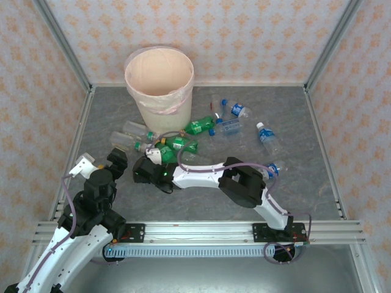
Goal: Put the plastic bottles in the bin
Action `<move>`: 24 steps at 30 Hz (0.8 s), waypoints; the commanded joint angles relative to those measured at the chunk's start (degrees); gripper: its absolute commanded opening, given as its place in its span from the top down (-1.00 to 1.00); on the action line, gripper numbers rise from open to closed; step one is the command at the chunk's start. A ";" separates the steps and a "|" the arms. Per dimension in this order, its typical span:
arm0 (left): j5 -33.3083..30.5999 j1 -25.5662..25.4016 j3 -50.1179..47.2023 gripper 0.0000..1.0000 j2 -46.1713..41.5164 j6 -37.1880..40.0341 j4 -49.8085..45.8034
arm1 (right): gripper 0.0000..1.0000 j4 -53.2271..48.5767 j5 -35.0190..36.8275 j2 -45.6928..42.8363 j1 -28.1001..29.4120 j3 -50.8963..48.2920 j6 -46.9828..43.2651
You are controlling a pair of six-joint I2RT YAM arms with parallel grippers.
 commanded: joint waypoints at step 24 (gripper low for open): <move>6.82 0.19 0.62 -0.97 2.90 -0.46 1.26 | -0.10 5.30 11.34 -14.98 4.06 -16.72 -2.63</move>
